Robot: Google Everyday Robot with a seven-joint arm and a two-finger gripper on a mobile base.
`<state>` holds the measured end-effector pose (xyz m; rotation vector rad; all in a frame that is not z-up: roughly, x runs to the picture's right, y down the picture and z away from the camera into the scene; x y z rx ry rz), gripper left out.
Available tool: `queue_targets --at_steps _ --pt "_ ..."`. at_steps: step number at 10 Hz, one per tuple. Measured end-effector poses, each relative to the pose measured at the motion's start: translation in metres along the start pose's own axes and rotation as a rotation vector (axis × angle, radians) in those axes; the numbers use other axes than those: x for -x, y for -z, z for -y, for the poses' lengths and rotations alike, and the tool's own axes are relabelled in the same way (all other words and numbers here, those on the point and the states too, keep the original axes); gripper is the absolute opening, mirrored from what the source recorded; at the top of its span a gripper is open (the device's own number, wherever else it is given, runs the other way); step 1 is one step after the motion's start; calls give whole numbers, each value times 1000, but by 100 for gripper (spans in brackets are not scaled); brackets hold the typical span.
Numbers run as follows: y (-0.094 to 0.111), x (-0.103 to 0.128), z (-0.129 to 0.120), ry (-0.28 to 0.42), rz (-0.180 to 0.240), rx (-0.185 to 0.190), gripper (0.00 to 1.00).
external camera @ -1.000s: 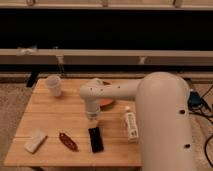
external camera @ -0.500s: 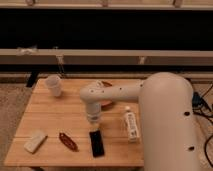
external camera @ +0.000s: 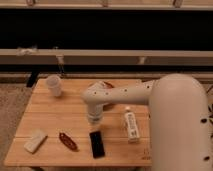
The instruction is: Push the eraser across the table
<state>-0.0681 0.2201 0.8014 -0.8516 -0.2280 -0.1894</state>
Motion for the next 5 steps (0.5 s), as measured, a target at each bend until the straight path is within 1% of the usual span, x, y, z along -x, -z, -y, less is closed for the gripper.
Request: queue_targets --at_steps 2,3,4,5 --pt "12 1 7 6 35 -75 41" --pt "15 1 11 7 43 -91 49" --pt "15 2 11 9 43 -91 53" --pt "15 3 11 12 43 -90 53"
